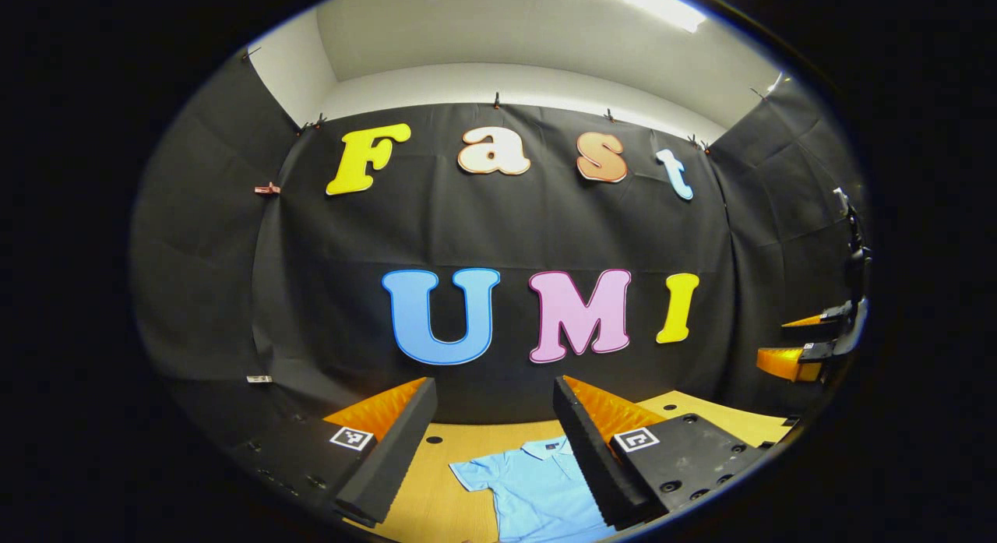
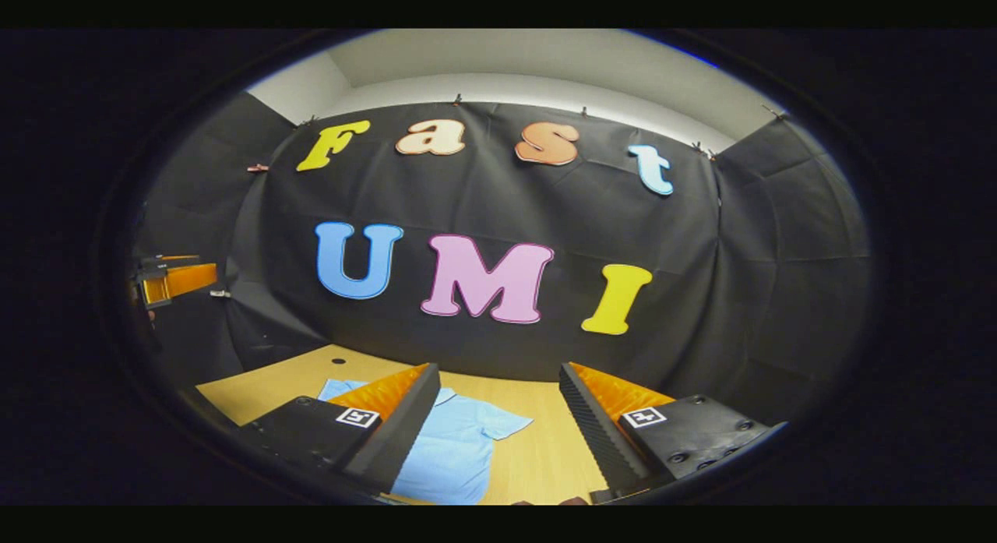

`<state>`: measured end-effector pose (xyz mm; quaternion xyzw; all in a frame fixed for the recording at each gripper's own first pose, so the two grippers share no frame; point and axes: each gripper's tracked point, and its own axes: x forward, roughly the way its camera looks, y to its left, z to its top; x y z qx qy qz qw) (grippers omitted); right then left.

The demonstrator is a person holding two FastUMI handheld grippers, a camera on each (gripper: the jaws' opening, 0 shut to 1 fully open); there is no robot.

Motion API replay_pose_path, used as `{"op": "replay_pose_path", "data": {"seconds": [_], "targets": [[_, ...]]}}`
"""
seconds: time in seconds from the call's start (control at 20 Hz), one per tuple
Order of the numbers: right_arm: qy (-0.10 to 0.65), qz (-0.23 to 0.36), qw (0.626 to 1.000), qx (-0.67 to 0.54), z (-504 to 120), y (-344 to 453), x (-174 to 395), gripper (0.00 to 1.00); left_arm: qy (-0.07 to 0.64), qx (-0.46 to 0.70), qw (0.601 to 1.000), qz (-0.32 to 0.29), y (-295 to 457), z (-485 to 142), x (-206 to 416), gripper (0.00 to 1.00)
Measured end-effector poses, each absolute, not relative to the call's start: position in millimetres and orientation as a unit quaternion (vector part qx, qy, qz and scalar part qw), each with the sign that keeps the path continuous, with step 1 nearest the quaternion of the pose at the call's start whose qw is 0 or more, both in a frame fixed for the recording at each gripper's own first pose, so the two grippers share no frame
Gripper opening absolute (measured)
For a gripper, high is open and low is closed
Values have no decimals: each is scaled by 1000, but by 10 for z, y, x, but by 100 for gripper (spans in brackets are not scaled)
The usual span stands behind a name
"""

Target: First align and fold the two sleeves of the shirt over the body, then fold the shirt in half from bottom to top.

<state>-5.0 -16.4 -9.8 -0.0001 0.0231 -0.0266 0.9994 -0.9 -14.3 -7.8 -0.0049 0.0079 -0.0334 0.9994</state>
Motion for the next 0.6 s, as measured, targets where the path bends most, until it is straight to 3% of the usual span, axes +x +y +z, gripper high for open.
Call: {"op": "replay_pose_path", "data": {"seconds": [0.6], "targets": [[36,-7,999,-4,-198,-52,116,97,8,8,1000,-4,152,-59,-273,96]]}}
